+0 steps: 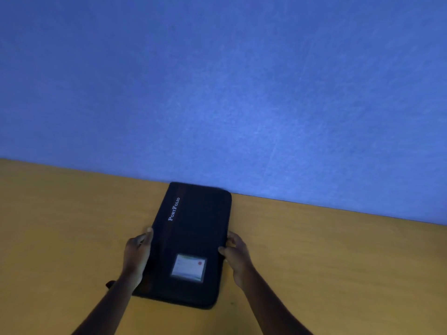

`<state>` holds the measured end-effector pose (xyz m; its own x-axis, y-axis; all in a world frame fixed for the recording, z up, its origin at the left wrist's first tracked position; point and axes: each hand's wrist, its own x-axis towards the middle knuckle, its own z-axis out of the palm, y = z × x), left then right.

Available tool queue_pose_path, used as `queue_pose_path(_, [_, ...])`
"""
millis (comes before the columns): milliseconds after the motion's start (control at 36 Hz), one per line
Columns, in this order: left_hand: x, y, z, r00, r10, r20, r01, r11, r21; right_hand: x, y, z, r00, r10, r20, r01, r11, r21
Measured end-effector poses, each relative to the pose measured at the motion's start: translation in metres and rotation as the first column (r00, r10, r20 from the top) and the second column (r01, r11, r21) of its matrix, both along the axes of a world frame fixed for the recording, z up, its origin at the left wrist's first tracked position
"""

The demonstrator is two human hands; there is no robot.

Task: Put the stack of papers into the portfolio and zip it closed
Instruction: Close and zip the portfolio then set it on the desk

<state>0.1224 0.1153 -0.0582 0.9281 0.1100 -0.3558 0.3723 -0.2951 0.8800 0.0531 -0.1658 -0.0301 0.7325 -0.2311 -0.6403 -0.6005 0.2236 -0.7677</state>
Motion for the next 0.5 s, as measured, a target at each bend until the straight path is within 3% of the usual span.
queue_pose_path(500, [0.013, 0.001, -0.005, 0.999, -0.044, 0.007, 0.042, 0.99, 0.137, 0.015, 0.005, -0.017, 0.999, 0.03, 0.041, -0.029, 0.999, -0.023])
